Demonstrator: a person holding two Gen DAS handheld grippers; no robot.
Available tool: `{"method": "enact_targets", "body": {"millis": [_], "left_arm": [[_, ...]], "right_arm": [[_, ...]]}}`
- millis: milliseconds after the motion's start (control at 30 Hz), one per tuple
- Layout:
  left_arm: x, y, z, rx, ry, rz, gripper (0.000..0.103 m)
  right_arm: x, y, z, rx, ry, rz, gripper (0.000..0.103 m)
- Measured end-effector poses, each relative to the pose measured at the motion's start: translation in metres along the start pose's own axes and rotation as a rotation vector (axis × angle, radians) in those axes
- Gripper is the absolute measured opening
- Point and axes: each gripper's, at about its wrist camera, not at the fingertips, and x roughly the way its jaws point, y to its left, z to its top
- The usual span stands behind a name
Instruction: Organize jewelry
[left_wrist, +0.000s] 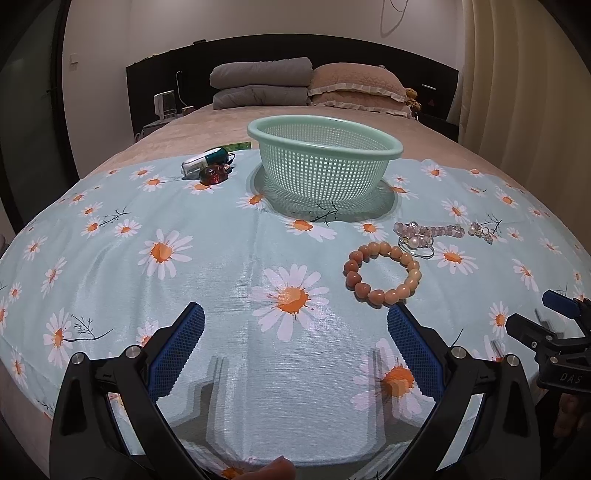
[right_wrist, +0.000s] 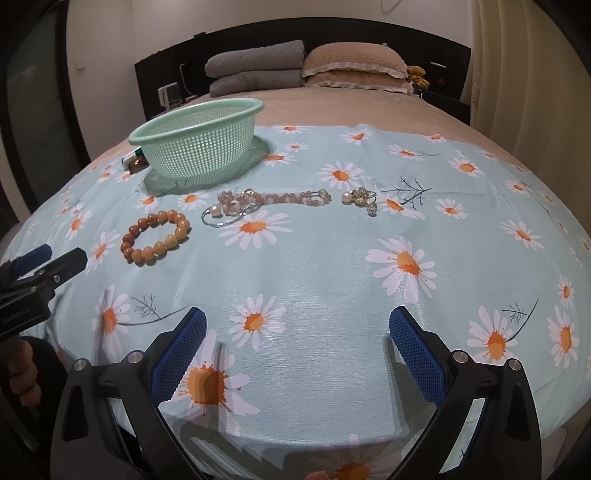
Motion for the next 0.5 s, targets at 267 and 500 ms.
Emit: {"method": "enact_targets", "body": {"millis": [267, 500], "left_arm": [[0.0004, -0.0019, 0.0, 0.011, 0.001, 0.001, 0.097], [0.001, -0.0043, 0.0001, 0.025, 0.0, 0.006, 0.097]], "right_arm": [[-0.0014, 0.0007, -0.0002, -0.003, -0.003, -0.003, 0.095], [-0.0011, -0.0025, 0.0003, 0.011, -0.004, -0.012, 0.095]]}}
